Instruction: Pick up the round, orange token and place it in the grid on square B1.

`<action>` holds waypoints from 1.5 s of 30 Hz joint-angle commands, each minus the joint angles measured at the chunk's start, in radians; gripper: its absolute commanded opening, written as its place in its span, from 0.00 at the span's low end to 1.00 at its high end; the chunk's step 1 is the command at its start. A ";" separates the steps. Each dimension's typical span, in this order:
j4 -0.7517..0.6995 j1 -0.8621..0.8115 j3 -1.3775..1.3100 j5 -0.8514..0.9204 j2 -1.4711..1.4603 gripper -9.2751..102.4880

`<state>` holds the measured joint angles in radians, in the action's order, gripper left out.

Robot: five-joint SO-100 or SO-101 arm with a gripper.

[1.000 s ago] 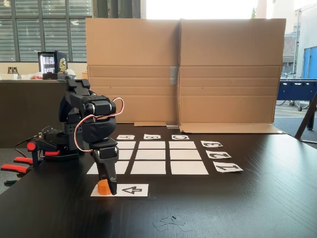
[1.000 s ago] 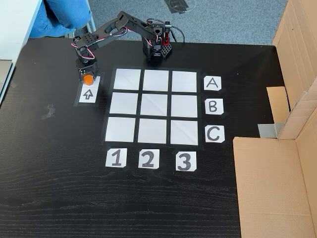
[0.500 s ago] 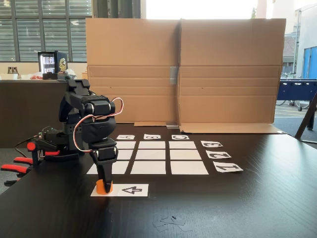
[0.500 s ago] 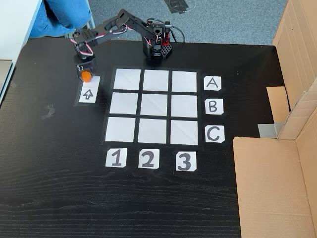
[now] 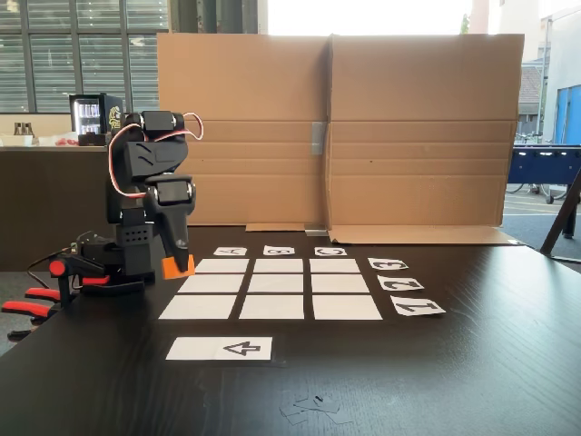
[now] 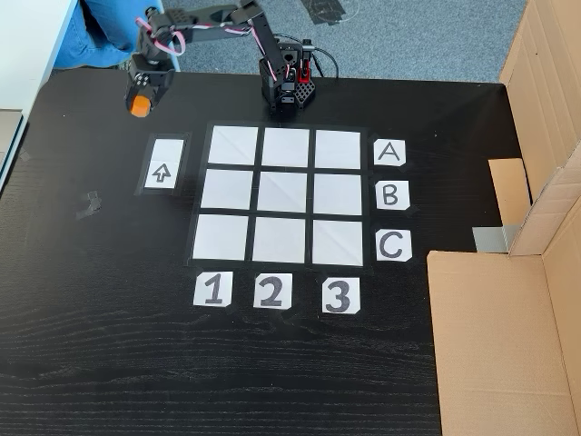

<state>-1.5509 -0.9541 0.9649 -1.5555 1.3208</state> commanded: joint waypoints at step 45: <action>0.018 0.548 0.276 -0.161 -0.163 0.08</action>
<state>-1.5447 -0.4203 1.2502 -1.7058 1.1704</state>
